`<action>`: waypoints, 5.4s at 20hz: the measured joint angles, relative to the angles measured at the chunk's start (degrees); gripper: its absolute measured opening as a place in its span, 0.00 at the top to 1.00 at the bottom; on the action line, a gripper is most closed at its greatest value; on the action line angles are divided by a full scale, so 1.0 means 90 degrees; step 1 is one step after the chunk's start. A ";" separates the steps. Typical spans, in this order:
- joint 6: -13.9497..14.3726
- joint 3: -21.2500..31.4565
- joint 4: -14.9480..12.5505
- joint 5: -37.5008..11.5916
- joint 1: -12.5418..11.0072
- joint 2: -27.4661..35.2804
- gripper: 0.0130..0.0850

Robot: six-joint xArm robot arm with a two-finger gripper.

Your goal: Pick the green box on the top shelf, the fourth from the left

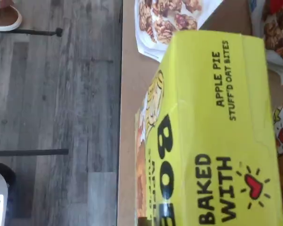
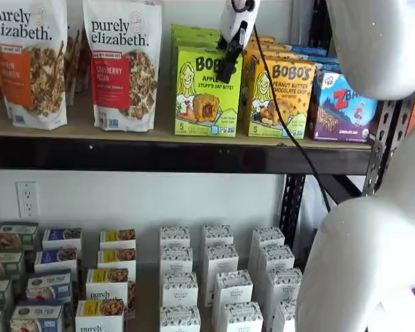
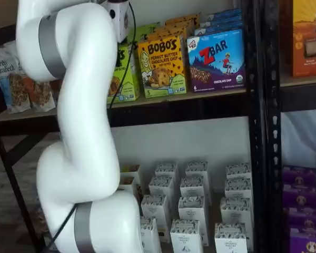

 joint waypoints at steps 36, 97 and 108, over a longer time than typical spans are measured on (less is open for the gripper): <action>0.0184 -0.0307 0.0142 0.0977 0.0048 -0.0142 0.72; -0.0843 0.1712 0.0277 0.1690 -0.1104 -0.2305 0.89; -0.1058 0.2573 0.0106 0.1212 -0.1154 -0.2682 0.89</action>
